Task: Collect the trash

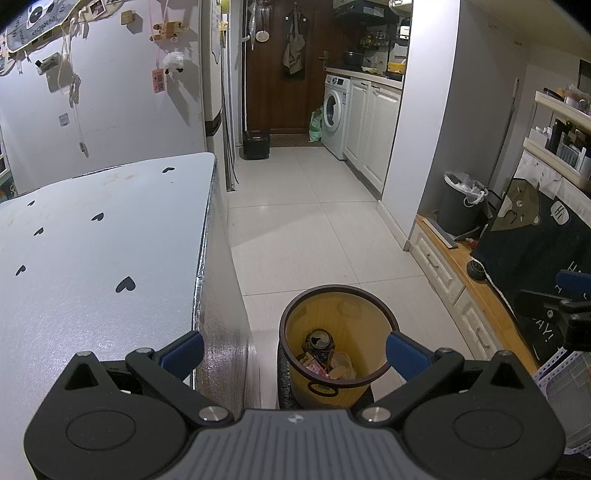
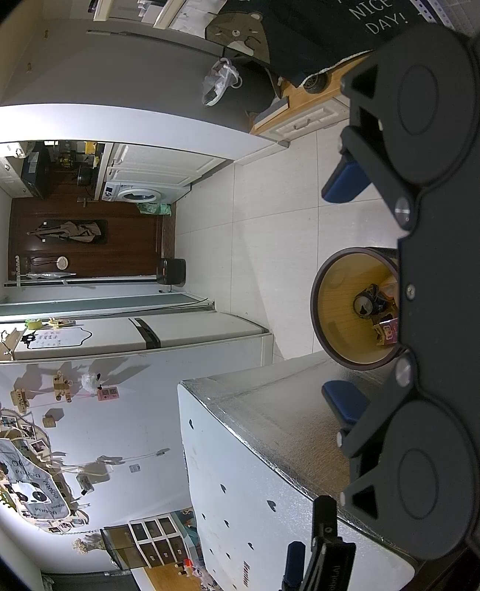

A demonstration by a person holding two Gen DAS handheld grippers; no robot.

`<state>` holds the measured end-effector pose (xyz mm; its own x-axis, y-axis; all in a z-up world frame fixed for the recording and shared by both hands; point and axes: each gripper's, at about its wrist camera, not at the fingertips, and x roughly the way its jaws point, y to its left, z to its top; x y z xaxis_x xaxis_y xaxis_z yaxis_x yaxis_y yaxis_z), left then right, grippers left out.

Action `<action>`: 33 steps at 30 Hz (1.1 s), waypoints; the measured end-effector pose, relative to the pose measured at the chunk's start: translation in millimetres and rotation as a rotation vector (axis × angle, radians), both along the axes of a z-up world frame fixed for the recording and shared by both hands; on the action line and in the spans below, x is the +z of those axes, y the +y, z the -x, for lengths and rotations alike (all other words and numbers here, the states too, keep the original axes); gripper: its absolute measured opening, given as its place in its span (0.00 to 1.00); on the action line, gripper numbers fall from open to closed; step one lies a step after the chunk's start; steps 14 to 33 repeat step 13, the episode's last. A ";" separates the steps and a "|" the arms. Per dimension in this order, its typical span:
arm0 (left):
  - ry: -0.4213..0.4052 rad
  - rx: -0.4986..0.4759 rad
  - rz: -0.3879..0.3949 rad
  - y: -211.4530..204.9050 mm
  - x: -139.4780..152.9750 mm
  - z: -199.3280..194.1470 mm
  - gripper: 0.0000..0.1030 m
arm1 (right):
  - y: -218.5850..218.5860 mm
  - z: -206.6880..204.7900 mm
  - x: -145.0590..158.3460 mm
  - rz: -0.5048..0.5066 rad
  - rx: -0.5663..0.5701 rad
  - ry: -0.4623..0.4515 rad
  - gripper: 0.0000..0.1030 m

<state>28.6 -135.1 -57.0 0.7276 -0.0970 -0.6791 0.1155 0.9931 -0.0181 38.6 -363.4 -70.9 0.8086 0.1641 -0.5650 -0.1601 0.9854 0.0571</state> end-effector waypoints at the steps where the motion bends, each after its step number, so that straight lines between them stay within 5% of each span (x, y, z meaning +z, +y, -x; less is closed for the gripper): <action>1: 0.000 0.001 0.000 -0.1 0.0 0.1 1.00 | 0.1 -0.1 0.2 0.000 0.000 0.000 1.00; 33: 0.004 -0.001 -0.001 1.1 -0.2 -2.1 1.00 | -0.1 -0.5 -0.1 0.000 0.000 0.001 1.00</action>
